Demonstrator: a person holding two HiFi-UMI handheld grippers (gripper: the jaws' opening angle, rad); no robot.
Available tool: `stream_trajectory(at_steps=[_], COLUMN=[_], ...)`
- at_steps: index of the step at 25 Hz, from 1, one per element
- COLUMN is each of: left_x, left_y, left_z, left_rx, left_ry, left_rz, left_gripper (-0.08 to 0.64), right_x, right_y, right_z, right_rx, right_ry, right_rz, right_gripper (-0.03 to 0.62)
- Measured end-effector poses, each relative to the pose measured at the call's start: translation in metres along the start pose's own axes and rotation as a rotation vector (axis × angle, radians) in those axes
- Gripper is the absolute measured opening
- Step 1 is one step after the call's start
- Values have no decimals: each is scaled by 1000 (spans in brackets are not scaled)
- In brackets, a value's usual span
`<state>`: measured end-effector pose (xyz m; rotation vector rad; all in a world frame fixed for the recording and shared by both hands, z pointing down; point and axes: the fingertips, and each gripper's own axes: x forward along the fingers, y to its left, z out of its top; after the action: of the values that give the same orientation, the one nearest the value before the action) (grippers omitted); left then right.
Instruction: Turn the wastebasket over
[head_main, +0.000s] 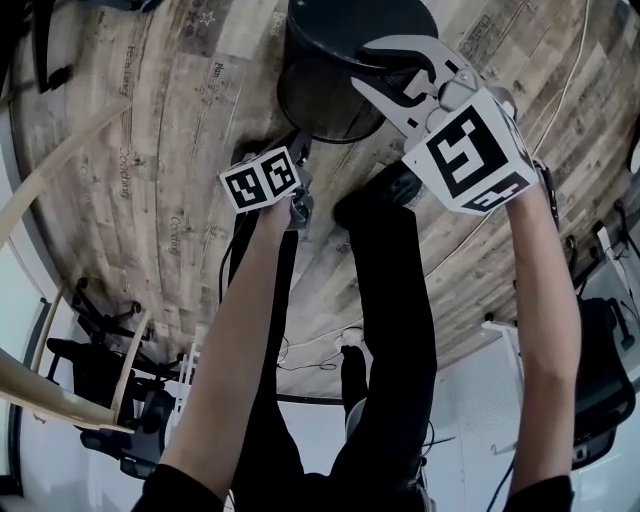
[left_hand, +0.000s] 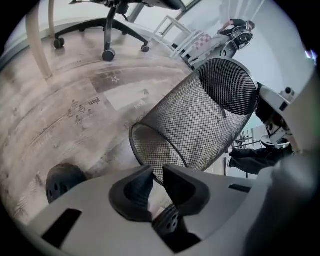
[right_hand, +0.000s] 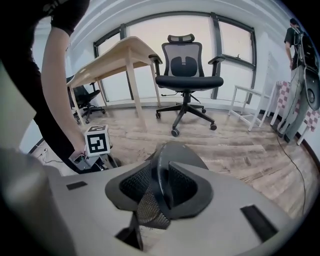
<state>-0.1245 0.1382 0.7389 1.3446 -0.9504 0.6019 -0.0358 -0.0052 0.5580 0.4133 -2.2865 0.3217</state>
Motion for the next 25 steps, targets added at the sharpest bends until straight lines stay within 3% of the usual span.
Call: stream_trajectory(at_steps=[4, 7, 13, 17, 25], left_x=[-12, -27, -65, -81, -96], left_y=[-9, -28, -71, -89, -129], left_z=[-3, 10, 61, 105, 145], left_rx=[27, 24, 0, -14, -116], left_ry=[13, -33, -165, -251, -323], left_rz=[-10, -55, -168, -203, -326], left_gripper=[74, 95, 175, 230, 302], right_x=[-1, -5, -4, -2, -6], right_y=[4, 4, 9, 16, 24], right_z=[-2, -5, -5, -4, -6], right_rx=[12, 22, 48, 65, 80], right_ry=[9, 14, 0, -7, -7], right_rz=[-3, -8, 1, 18, 35], right_gripper=[126, 126, 126, 120, 118])
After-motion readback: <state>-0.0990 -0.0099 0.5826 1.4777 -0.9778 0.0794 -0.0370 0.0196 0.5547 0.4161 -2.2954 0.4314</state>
